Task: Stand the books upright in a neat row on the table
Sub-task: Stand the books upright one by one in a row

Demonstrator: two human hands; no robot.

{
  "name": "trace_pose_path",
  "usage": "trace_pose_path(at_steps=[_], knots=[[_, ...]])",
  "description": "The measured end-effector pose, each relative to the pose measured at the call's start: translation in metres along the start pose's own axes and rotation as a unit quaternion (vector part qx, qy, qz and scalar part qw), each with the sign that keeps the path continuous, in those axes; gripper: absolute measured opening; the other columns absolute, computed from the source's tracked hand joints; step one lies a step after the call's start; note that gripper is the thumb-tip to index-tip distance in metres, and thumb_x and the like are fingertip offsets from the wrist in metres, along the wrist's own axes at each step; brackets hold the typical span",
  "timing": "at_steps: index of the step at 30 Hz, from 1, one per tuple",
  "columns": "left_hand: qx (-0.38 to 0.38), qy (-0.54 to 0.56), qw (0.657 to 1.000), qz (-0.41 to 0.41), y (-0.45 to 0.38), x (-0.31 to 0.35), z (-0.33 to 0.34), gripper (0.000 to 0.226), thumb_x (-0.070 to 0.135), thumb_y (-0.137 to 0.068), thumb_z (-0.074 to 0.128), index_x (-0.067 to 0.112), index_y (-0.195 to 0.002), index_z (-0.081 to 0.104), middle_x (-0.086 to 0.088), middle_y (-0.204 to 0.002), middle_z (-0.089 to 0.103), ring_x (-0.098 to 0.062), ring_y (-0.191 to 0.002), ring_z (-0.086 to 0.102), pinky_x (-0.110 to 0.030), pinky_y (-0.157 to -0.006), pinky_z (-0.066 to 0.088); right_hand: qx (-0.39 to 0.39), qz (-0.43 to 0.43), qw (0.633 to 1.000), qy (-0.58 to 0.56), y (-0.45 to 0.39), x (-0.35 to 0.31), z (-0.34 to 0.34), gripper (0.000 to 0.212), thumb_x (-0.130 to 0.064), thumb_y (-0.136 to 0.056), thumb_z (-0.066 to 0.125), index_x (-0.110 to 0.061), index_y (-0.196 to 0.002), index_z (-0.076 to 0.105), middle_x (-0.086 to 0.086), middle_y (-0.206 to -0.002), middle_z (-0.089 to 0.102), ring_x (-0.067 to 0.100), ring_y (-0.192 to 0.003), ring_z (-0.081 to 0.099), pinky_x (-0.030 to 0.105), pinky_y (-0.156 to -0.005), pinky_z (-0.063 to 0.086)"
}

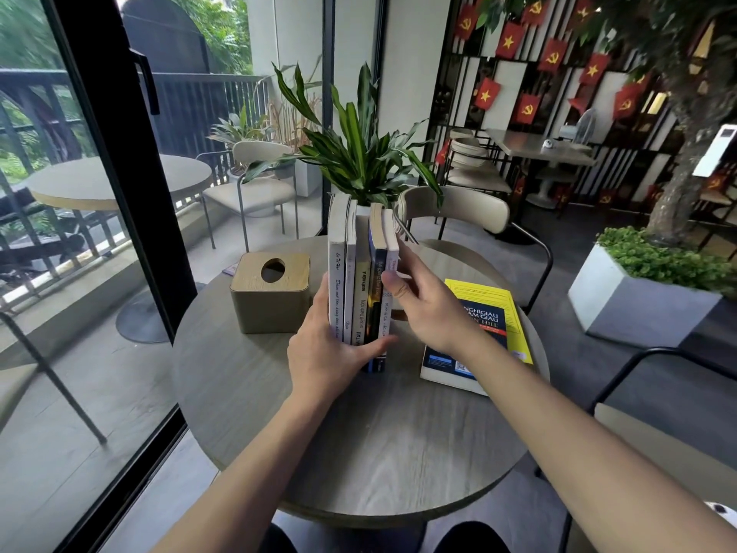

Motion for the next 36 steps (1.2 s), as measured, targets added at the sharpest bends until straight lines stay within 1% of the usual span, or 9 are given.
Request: trace_pose_path(at_steps=[4, 7, 10, 14, 19, 22, 25, 31, 36], knots=[[0.006, 0.003, 1.000, 0.000, 0.000, 0.001, 0.000, 0.112, 0.072, -0.059, 0.080, 0.023, -0.150, 0.036, 0.008, -0.129, 0.062, -0.013, -0.110, 0.062, -0.035, -0.083, 0.056, 0.016, -0.028, 0.995, 0.096, 0.010, 0.005, -0.007, 0.071, -0.064, -0.089, 0.042, -0.038, -0.153, 0.022, -0.008, -0.153, 0.040, 0.010, -0.138, 0.037, 0.044, -0.106, 0.043], [0.008, 0.004, 1.000, 0.005, 0.001, 0.000, -0.001, 0.113, 0.074, -0.058, 0.078, 0.023, -0.149, 0.035, 0.008, -0.128, 0.063, -0.013, -0.110, 0.062, -0.036, -0.083, 0.057, 0.049, -0.070, 0.974, 0.208, 0.020, 0.004, -0.019, 0.064, -0.059, -0.096, 0.037, -0.032, -0.153, 0.025, -0.004, -0.151, 0.042, 0.014, -0.139, 0.033, 0.038, -0.110, 0.034], [0.005, 0.002, 1.000, 0.013, 0.001, 0.000, 0.000, 0.113, 0.077, -0.058, 0.076, 0.020, -0.147, 0.036, 0.005, -0.126, 0.064, -0.015, -0.109, 0.063, -0.039, -0.082, 0.059, 0.076, -0.081, 0.946, 0.304, 0.028, 0.007, -0.030, 0.062, -0.051, -0.098, 0.037, -0.025, -0.153, 0.026, 0.002, -0.153, 0.039, 0.019, -0.140, 0.030, 0.043, -0.113, 0.031], [0.007, 0.007, 1.000, 0.021, 0.001, 0.001, 0.000, 0.115, 0.084, -0.057, 0.070, 0.021, -0.146, 0.035, 0.004, -0.124, 0.064, -0.017, -0.108, 0.063, -0.041, -0.081, 0.060, 0.102, -0.019, 0.895, 0.434, 0.036, 0.027, -0.048, 0.072, -0.061, -0.092, 0.035, -0.027, -0.154, 0.021, 0.009, -0.158, 0.029, 0.027, -0.145, 0.019, 0.047, -0.112, 0.027], [0.010, 0.007, 0.999, 0.031, 0.001, 0.002, -0.001, 0.113, 0.085, -0.057, 0.069, 0.021, -0.144, 0.038, 0.002, -0.122, 0.064, -0.020, -0.106, 0.064, -0.040, -0.079, 0.058, 0.091, 0.143, 0.846, 0.506, 0.048, 0.079, -0.073, 0.085, -0.079, -0.084, 0.031, -0.033, -0.154, 0.013, 0.018, -0.160, 0.017, 0.037, -0.146, 0.014, 0.052, -0.113, 0.022], [0.014, -0.003, 0.999, 0.031, 0.001, 0.002, 0.000, 0.110, 0.083, -0.056, 0.070, 0.019, -0.141, 0.040, 0.001, -0.120, 0.064, -0.021, -0.104, 0.064, -0.040, -0.076, 0.056, 0.070, 0.238, 0.827, 0.505, 0.058, 0.109, -0.084, 0.095, -0.087, -0.078, 0.026, -0.032, -0.154, 0.009, 0.021, -0.159, 0.015, 0.039, -0.144, 0.016, 0.053, -0.113, 0.021], [0.013, 0.003, 1.000, 0.026, 0.001, 0.000, 0.000, 0.108, 0.085, -0.056, 0.069, 0.021, -0.139, 0.041, 0.003, -0.118, 0.064, -0.020, -0.103, 0.063, -0.037, -0.075, 0.055, 0.070, 0.296, 0.824, 0.478, 0.067, 0.125, -0.092, 0.107, -0.095, -0.067, 0.024, -0.032, -0.153, 0.016, 0.020, -0.152, 0.031, 0.038, -0.139, 0.026, 0.053, -0.110, 0.024], [0.012, 0.016, 1.000, 0.021, 0.001, -0.001, 0.002, 0.105, 0.086, -0.055, 0.068, 0.026, -0.136, 0.039, 0.005, -0.118, 0.065, -0.019, -0.104, 0.063, -0.035, -0.075, 0.054, 0.088, 0.397, 0.847, 0.344, 0.064, 0.138, -0.104, 0.144, -0.093, -0.044, 0.061, -0.004, -0.149, 0.019, 0.018, -0.144, 0.042, 0.033, -0.130, 0.043, 0.042, -0.100, 0.041], [0.011, 0.018, 1.000, 0.021, 0.001, -0.002, 0.002, 0.104, 0.087, -0.056, 0.067, 0.026, -0.136, 0.040, 0.006, -0.118, 0.063, -0.016, -0.102, 0.062, -0.033, -0.073, 0.053, 0.081, 0.394, 0.876, 0.268, 0.054, 0.139, -0.100, 0.117, -0.079, -0.038, 0.078, -0.013, -0.131, 0.054, 0.005, -0.128, 0.059, 0.023, -0.112, 0.059, 0.036, -0.093, 0.051]])
Point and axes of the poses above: each hand's wrist, its own y-axis away from the middle knuckle, its own z-axis out of the palm, x = y × z, the point moved 10 cm from there along -y, towards the middle knuckle
